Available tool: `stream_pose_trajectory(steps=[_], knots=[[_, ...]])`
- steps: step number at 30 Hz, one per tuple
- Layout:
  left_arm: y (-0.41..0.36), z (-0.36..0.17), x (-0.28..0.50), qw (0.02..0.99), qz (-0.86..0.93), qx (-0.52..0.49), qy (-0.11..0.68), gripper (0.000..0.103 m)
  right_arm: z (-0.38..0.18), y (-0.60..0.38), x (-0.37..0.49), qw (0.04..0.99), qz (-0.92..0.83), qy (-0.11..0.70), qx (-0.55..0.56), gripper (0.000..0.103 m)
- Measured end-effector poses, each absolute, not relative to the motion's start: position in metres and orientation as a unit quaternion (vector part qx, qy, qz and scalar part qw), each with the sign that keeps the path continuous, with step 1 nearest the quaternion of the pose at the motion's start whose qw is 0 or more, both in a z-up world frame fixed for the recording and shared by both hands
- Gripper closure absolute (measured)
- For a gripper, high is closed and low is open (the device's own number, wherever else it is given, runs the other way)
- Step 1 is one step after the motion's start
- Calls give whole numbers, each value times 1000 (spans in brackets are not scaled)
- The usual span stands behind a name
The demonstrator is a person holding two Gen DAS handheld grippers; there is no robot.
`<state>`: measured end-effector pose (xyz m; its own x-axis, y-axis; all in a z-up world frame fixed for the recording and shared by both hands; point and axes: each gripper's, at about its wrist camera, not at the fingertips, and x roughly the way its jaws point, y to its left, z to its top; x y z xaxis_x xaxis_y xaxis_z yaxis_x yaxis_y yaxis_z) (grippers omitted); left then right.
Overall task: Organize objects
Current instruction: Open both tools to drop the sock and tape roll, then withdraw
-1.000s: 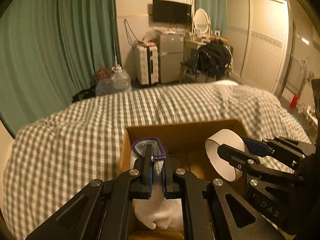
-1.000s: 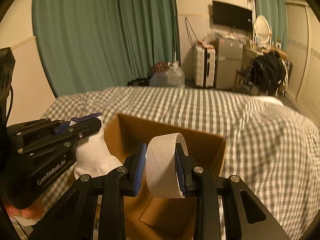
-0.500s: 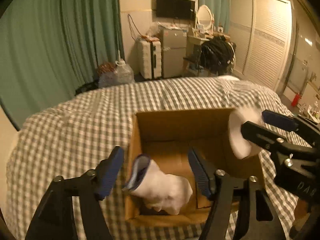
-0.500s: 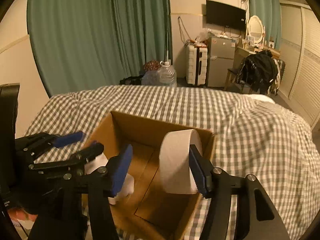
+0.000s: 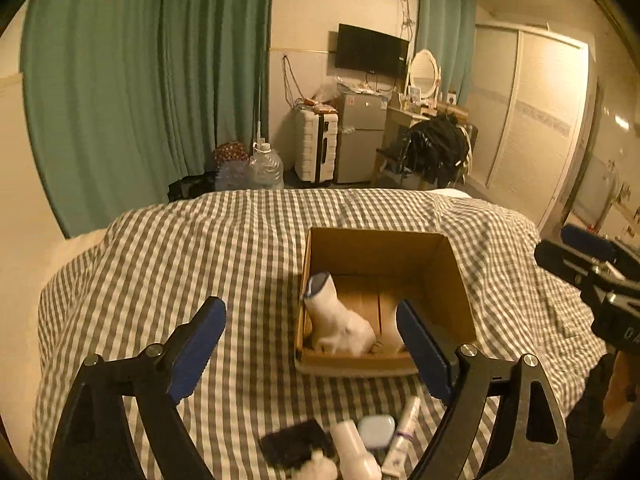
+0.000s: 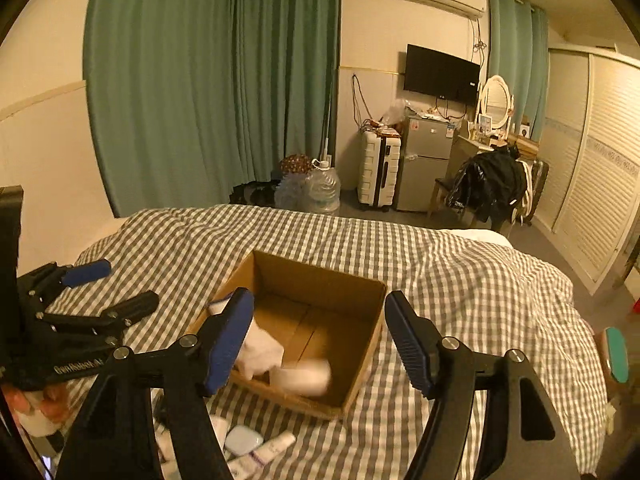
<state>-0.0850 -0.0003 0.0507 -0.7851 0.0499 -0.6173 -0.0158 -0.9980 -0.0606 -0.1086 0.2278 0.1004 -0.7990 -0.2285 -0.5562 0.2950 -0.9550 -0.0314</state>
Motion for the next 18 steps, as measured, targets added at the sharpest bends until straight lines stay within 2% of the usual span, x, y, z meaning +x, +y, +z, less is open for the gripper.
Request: stream_pose_trajectory(steps=[5,13,18], knots=[[-8,32,-50,5,946,-320,-42,10,84,228,-74,136,-944,56,296,35],[-19,-44,-40,-27,926,-368,-84,9,10,211,-59,124,-929,51,344,35],[-6,-88,-46,-42,917,-396,-41,9,-43,199,-70,121,-913,61,385,35]])
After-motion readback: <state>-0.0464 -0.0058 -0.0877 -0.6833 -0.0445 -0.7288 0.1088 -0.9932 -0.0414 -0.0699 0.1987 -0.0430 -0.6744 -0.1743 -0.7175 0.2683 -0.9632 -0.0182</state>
